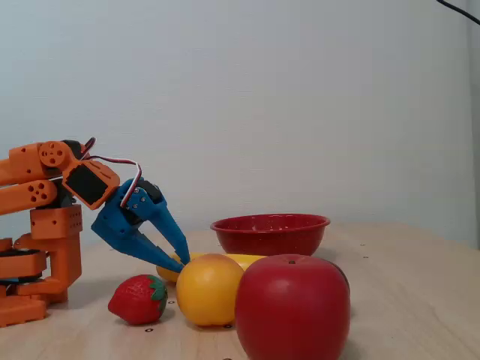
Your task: Put the plum in the red bowl.
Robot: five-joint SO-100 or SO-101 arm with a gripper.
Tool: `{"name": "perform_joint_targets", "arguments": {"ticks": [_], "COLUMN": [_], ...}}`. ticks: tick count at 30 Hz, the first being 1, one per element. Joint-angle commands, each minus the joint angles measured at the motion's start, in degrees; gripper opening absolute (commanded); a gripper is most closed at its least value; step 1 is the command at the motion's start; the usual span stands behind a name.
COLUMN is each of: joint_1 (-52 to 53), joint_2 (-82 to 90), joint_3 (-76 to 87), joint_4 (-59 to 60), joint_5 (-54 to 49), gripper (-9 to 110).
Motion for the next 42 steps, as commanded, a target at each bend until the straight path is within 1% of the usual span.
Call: {"name": "perform_joint_targets", "arguments": {"ticks": [1, 9, 11, 17, 21, 24, 29, 31, 35, 40, 42], "joint_1": [1.14, 1.41, 1.49, 1.85, 1.76, 1.49, 0.70, -0.09, -1.93, -4.75, -5.71], "joint_2": [0.70, 0.62, -1.14, -14.68, -26.10, -33.49, -45.62, -51.59, -64.86, -77.08, -81.47], "joint_3": [0.44, 0.44, -0.09, -8.88, -17.23, -24.61, -38.23, -45.53, -62.67, -82.00, -88.24], "joint_4": [-0.35, -0.35, -2.29, -4.31, -8.17, -8.44, -6.24, -3.25, 7.12, 19.69, 22.85], "joint_5": [-0.09, -0.18, -0.26, -0.70, 0.26, 1.93, 9.14, 9.67, 11.34, 11.95, 11.87], "gripper": [0, 0, 0, 0, 0, 0, 0, 0, 0, 0, 1]}}
